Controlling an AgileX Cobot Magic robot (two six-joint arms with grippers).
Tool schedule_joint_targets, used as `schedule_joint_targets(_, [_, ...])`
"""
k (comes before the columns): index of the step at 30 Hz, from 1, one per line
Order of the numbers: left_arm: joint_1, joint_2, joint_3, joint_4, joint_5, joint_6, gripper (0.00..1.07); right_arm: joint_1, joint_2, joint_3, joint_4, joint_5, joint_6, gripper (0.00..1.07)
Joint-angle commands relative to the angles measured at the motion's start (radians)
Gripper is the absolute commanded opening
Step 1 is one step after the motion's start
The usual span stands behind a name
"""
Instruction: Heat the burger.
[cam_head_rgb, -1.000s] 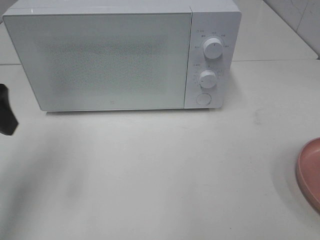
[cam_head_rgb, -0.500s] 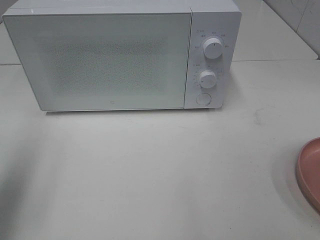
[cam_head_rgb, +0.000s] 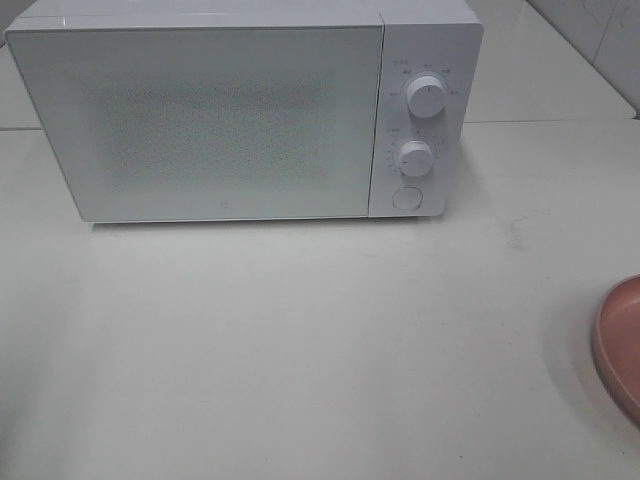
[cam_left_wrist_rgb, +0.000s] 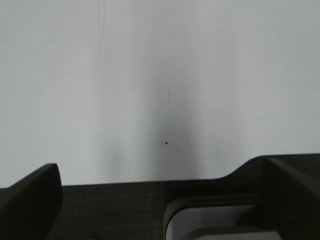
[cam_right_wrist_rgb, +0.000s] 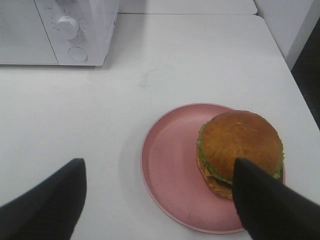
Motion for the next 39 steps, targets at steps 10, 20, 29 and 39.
schedule_joint_targets(10, [0.004,-0.312,0.005,-0.003,-0.021,0.002,1.00,-0.007,-0.026,0.000,0.002,-0.005,-0.011,0.76])
schedule_joint_targets(20, [0.004,-0.613,0.005,-0.011,-0.022,0.002,1.00,-0.007,-0.026,0.000,0.002,-0.005,-0.011,0.76])
schedule_joint_targets(29, [0.004,-0.649,0.007,-0.015,-0.022,0.002,1.00,-0.007,-0.017,0.000,0.002,-0.005,-0.011,0.76])
schedule_joint_targets(39, [0.004,-0.647,0.007,-0.014,-0.022,0.003,1.00,-0.007,-0.017,0.000,0.002,-0.005,-0.011,0.76])
